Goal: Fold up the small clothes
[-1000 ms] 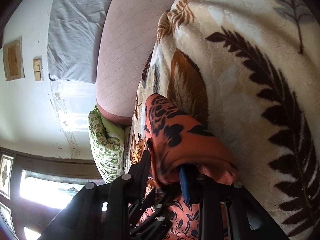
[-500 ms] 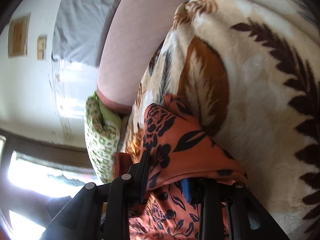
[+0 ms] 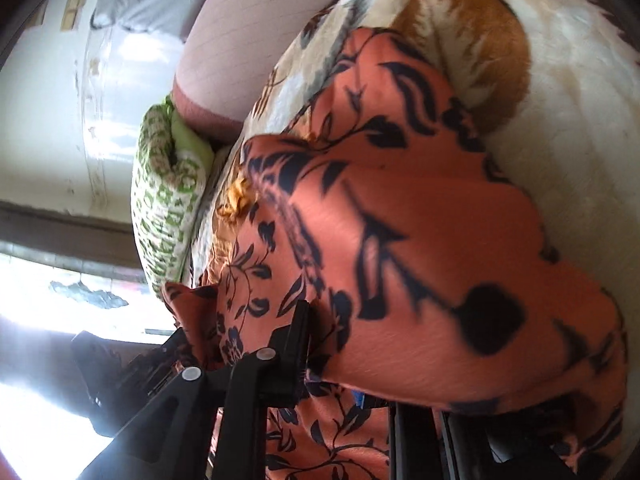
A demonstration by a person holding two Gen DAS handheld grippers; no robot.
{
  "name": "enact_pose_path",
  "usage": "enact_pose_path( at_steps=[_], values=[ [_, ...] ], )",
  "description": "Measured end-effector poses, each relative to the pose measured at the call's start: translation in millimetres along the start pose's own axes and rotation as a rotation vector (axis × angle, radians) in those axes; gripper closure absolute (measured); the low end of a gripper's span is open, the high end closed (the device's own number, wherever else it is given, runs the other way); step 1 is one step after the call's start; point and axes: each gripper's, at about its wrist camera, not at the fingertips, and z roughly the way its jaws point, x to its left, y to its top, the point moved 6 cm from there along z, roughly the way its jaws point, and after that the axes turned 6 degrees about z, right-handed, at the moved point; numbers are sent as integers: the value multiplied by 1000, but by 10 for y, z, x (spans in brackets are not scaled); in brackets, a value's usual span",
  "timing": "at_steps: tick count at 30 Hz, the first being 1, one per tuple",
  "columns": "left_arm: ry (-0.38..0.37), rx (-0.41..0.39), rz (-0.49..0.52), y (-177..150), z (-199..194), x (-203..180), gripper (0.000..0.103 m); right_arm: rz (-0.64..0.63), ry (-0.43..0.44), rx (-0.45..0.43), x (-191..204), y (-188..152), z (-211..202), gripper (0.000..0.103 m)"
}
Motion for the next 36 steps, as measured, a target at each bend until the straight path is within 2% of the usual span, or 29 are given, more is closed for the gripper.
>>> enact_pose_path(
  at_steps=[2,7,9,10,11,12,13,14,17,19,20,21,22,24,25,27,30,31,32,33,35,36],
  values=[
    [53,-13,-25,-32,-19,169,92,21,6,11,-18,-8,17,84],
    [134,-20,-128,-110,-67,578,92,69,27,41,-105,-12,-19,85],
    [135,-15,-148,-141,-105,612,90,77,34,50,-106,-24,-18,85],
    [117,-3,-152,-153,-106,585,86,80,39,55,-89,-22,2,83],
    [84,16,-157,-166,-97,539,66,82,40,57,-93,-20,7,83],
    [34,45,-172,-203,-88,479,35,84,42,59,-127,-24,-18,83],
    [-3,62,-191,-230,-74,432,24,86,44,59,-120,-23,-5,83],
    [-34,74,-214,-264,-72,392,19,87,45,59,-121,-22,-5,83],
    [-118,119,-279,-382,-18,240,19,85,47,61,-107,-23,3,83],
    [-117,118,-326,-452,7,239,19,84,47,62,-108,-22,4,83],
    [-110,104,-339,-468,9,251,25,83,47,62,-116,-27,-6,83],
    [-80,89,-344,-487,3,269,55,83,46,62,-123,-29,-14,83],
    [-47,93,-342,-492,17,286,74,82,45,62,-122,-29,-16,83],
    [-38,96,-366,-477,28,306,84,80,44,63,-116,-31,-18,83],
    [-35,77,-374,-447,5,327,85,77,43,62,-110,-32,-23,83],
    [2,5,-329,-372,-139,290,87,62,39,54,-76,-36,-32,83],
    [118,-133,-200,-205,-437,205,87,13,37,75,18,-81,4,82],
    [149,-148,-167,-162,-465,201,86,5,34,94,41,-112,32,82],
    [177,-143,-140,-123,-449,213,82,2,29,116,52,-143,63,82],
    [191,-102,-120,-120,-377,232,72,-2,22,127,54,-163,78,82],
    [230,64,-135,-210,-127,350,66,-9,12,136,55,-167,76,82],
    [250,114,-169,-288,-71,452,65,-5,16,149,52,-165,74,82]
  ],
)
